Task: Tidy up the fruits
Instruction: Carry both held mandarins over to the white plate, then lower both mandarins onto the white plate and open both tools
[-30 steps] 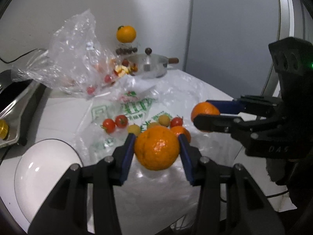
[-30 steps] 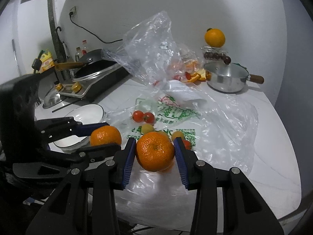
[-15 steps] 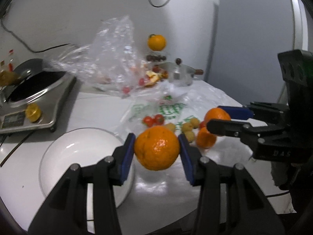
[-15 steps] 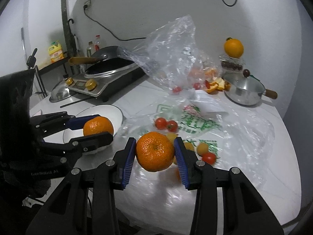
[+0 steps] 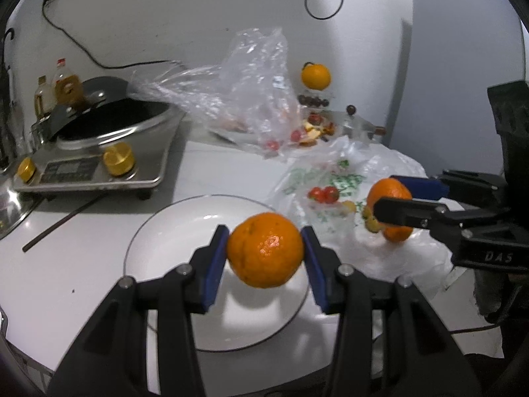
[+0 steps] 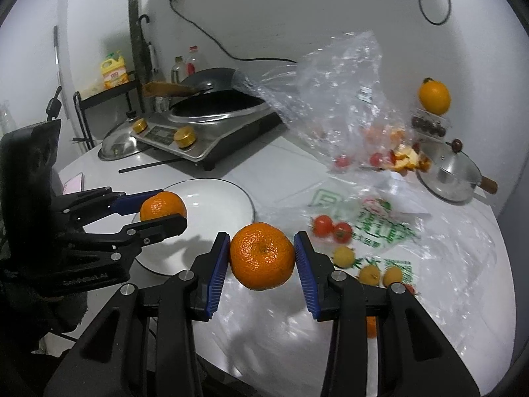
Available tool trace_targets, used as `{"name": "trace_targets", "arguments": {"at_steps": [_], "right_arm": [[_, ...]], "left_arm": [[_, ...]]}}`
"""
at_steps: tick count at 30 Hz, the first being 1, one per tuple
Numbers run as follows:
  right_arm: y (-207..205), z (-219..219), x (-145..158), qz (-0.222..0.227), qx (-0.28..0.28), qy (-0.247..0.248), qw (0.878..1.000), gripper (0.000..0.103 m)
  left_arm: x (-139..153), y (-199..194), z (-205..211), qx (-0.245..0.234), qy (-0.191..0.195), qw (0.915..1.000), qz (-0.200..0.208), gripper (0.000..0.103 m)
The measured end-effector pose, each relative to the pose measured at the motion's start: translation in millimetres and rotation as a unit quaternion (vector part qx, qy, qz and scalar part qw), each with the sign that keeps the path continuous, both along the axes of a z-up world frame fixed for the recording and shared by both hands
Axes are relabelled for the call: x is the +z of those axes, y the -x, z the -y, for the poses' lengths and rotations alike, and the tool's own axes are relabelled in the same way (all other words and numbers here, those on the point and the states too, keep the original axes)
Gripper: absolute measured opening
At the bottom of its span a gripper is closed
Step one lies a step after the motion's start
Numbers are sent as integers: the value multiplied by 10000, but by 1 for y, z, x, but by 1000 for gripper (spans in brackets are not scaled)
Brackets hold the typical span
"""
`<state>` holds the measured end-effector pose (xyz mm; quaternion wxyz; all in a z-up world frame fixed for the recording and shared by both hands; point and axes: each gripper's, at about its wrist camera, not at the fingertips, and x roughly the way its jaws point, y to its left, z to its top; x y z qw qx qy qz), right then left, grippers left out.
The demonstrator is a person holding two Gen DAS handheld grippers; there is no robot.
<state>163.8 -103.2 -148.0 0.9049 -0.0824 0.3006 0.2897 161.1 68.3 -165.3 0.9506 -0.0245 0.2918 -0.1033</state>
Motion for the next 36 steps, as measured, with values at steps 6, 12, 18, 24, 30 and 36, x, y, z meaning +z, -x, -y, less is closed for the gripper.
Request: {"name": "trace_targets", "arguments": {"at_steps": [6,12,18,24,30,36], "right_arm": [[-3,-23,-4,-52,193,59,9998,43],[-4,-46,-11,-145,398,152,9990,43],[-5,-66,-22,-291,550,196,9979,43],[-8,-85,-34,-474,652,268,9964,43],[-14,-97,-46,-659,668,312,9951,43],[-17,-104,-56,-815,674,377,9937,43]], "left_arm": [[-9,4,-21,223,43,9997,-90,46],[-23,7,-36,409,91,9988,-239,46],[-29,6,-51,604,119,9977,-288,46],[-35,5,-59,596,232,9972,-375,46],[-37,4,-66,604,323,9968,-420,46],[-42,2,-67,511,349,9969,-476,46]]}}
